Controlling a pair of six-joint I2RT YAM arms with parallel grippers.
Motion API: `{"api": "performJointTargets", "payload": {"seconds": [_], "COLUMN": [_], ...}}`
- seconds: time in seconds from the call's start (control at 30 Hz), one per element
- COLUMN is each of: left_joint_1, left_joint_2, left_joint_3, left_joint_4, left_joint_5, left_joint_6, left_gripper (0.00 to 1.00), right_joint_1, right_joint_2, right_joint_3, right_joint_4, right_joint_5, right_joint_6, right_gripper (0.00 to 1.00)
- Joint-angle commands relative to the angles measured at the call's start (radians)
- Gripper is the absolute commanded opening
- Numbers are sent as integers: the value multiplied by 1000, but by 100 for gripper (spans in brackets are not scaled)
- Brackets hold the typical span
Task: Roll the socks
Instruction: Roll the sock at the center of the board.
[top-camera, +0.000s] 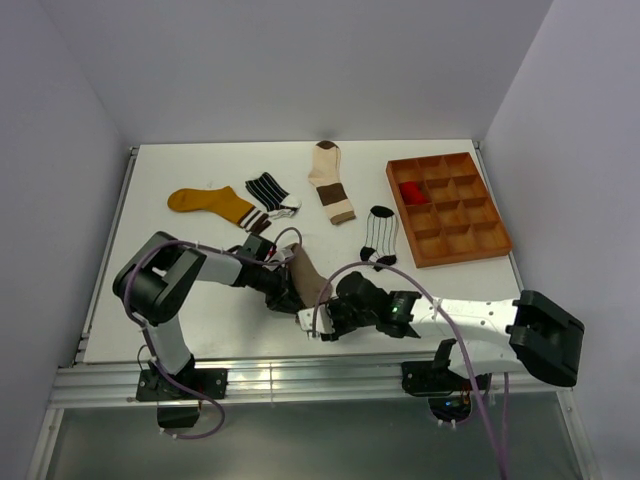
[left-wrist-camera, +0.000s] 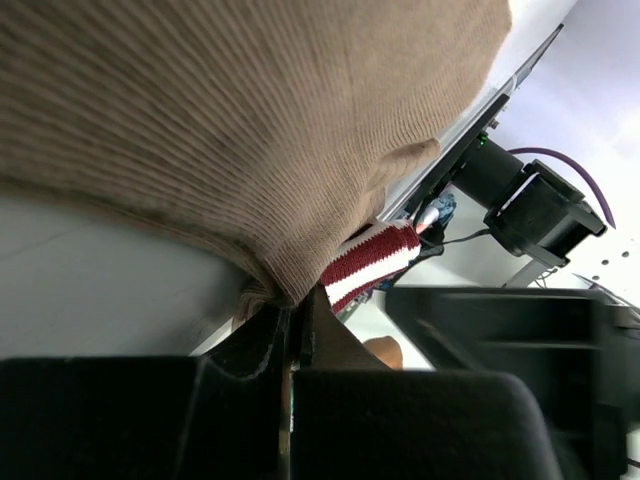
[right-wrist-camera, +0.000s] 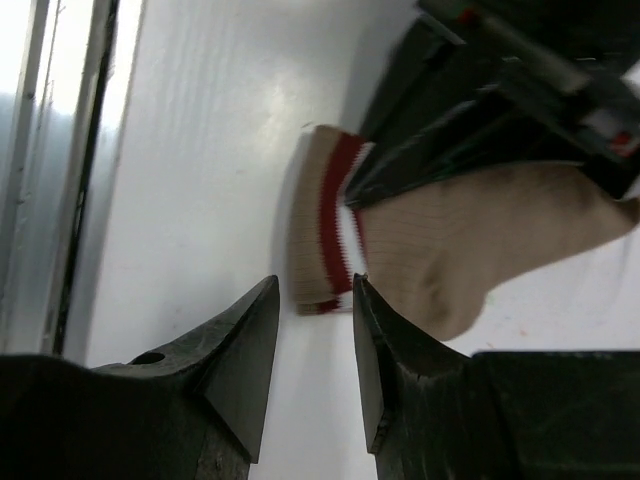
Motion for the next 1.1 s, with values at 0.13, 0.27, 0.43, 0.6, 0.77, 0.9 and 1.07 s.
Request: {"api": "performJointTargets", "payload": {"seconds": [0.13,0.27,0.43,0.6,0.77,0.9,1.07], "left_joint_1": [7,8,10,10,10,10,13], "left_joint_2": [41,45,52,49,47,50,47], "left_joint_3": [25,48,62,65,65,64,62], "left_joint_4": [-138,-158,-167,-178,-171,-169,-169], "left_joint_5": [-90,-95,-95,-101,-106,-104,-103], "left_joint_6": [54,60,63,65,59,60,65], "left_gripper": [4,4,4,4,5,5,5], "right_joint_1": [76,97,108,114,131,151,165], "right_joint_2": [56,107,113,81,99,143,189], "right_joint_3": [-22,-2,-5,9,31,50,81], "right_joint_4": [99,105,146,129,111,99,57], "right_joint_5": [128,173,221,236,228,231,233], "right_joint_6": [-47,-53,-55,-47,-49,-52,-43], "right_gripper": [44,44,44,45,45,45,45]}}
